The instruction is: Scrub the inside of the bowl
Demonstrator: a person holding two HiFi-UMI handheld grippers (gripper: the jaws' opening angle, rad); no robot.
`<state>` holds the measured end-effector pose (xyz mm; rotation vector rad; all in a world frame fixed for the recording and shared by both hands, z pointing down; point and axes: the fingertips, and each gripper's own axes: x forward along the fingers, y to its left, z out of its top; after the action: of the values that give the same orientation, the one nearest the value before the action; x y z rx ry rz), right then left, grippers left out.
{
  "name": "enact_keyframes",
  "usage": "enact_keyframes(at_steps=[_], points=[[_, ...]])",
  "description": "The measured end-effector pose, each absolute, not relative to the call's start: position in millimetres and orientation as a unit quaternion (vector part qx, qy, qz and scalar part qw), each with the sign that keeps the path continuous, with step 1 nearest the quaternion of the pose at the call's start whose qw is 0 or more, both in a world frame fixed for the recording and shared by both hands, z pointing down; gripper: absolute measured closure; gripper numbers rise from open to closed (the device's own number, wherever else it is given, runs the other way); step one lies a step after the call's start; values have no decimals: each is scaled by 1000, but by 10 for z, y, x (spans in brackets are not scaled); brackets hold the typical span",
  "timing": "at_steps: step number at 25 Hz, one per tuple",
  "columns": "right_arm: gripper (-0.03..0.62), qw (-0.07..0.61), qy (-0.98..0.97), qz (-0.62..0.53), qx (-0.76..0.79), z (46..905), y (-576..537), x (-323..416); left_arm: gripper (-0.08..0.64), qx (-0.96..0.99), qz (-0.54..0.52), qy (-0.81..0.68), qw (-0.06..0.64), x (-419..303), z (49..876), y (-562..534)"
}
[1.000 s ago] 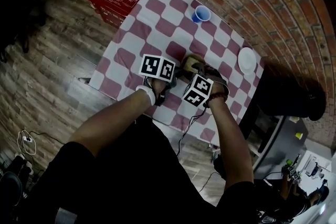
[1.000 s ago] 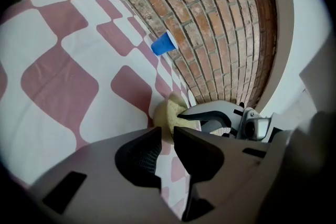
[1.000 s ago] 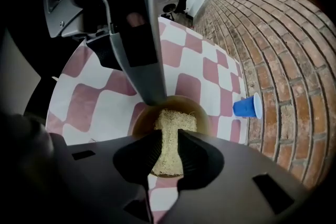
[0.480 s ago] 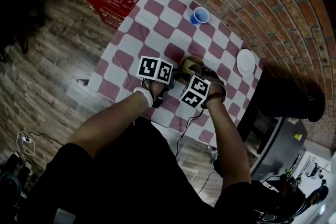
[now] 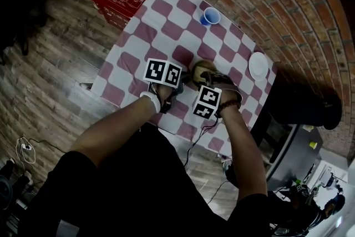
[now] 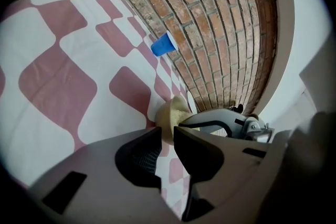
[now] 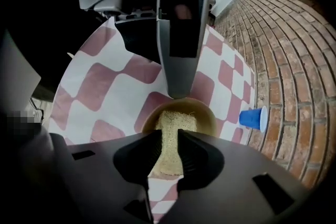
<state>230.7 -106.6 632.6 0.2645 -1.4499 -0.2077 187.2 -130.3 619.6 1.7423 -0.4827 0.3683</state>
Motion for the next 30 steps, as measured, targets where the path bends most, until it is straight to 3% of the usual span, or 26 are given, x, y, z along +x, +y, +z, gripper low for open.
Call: enact_keyframes(at_steps=[10,16,20,26,30], points=[[489,674,-702,6,229,6319,-1304,2140,479,755,151,-211,603,1797,6138,-1313],[489,725,-665,-76,162,6256,-1194,2305,479,753,148,-212,606,1764,6140,-1286],[489,718,-675,-74,151,6280,-1114,2230,479,752,146,-210,608,1718,6119,-1235],[489,650,-714,2,260,6192,-1328,2183,479,785,149,-211,564,1538,5976,-1264],[489,544,-750,66,370,5897,-1403,2209,479,817,147,-230,507,1249,5791,-1394]])
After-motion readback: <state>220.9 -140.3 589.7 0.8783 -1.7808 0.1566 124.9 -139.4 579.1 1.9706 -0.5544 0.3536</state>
